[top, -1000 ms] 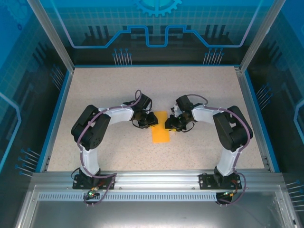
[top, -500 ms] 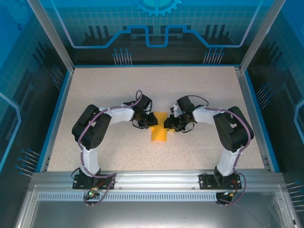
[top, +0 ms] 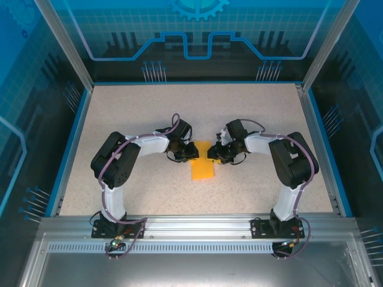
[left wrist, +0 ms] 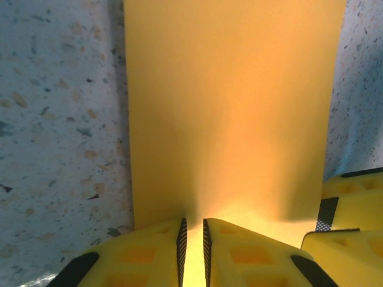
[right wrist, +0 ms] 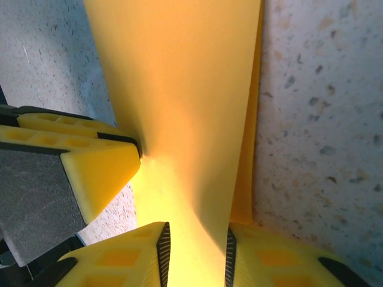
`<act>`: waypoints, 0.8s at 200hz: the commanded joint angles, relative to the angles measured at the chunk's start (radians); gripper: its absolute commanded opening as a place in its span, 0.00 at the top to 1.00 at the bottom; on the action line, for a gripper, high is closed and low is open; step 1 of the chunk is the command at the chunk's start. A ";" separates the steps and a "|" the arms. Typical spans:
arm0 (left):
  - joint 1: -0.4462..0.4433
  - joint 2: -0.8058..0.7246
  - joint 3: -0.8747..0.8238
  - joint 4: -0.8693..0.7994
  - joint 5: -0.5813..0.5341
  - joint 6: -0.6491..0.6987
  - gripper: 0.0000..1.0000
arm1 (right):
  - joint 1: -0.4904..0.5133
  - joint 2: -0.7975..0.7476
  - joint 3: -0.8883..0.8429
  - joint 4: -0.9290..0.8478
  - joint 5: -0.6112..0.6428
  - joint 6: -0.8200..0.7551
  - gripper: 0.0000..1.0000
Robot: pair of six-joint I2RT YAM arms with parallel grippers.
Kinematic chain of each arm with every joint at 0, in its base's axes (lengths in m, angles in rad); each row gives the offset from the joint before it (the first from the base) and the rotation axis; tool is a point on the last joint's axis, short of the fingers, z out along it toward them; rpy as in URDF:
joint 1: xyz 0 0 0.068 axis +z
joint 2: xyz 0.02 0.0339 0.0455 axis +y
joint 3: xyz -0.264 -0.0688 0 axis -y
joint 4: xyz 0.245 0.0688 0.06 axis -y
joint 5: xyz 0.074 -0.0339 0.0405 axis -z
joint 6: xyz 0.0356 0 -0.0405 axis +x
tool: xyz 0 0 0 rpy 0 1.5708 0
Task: Fold a paper plane with a square sheet of paper (pick it up from the middle)
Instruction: Third fold the triangle at the center of the table.
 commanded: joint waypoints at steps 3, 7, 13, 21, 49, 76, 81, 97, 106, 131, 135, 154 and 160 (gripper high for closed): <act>-0.014 0.007 0.003 -0.036 -0.001 0.025 0.81 | -0.019 0.031 0.030 -0.011 -0.029 -0.015 0.74; -0.013 0.003 0.001 -0.033 -0.001 0.026 0.81 | -0.018 0.033 0.030 -0.012 -0.028 -0.013 0.76; -0.014 -0.008 -0.003 -0.026 -0.001 0.027 0.81 | -0.019 0.036 0.030 -0.010 -0.028 -0.008 0.78; -0.015 -0.026 -0.014 -0.015 -0.002 0.032 0.81 | -0.019 0.039 0.026 0.001 -0.032 0.001 0.82; -0.020 -0.139 -0.091 0.057 -0.016 0.043 0.75 | -0.019 0.029 -0.002 0.032 -0.029 0.050 0.92; -0.041 -0.258 -0.132 0.045 -0.051 0.124 0.68 | -0.017 -0.011 -0.048 0.086 -0.024 0.134 0.94; -0.051 -0.276 -0.134 0.035 -0.066 0.143 0.66 | -0.016 -0.018 -0.054 0.090 -0.019 0.148 0.94; -0.087 -0.318 -0.143 -0.011 -0.123 0.199 0.62 | -0.013 -0.036 -0.069 0.100 -0.009 0.177 0.94; -0.112 -0.335 -0.151 -0.028 -0.147 0.228 0.59 | -0.013 -0.044 -0.077 0.105 -0.004 0.193 0.94; -0.179 -0.374 -0.189 -0.030 -0.214 0.263 0.53 | -0.012 -0.062 -0.087 0.116 0.002 0.218 0.94; -0.189 -0.380 -0.194 -0.030 -0.227 0.268 0.52 | -0.012 -0.065 -0.087 0.118 0.000 0.222 0.94; -0.250 -0.388 -0.199 -0.036 -0.280 0.305 0.50 | -0.011 -0.073 -0.124 0.132 0.001 0.238 0.93; -0.272 -0.384 -0.196 -0.040 -0.298 0.319 0.49 | -0.009 -0.071 -0.124 0.130 0.000 0.237 0.93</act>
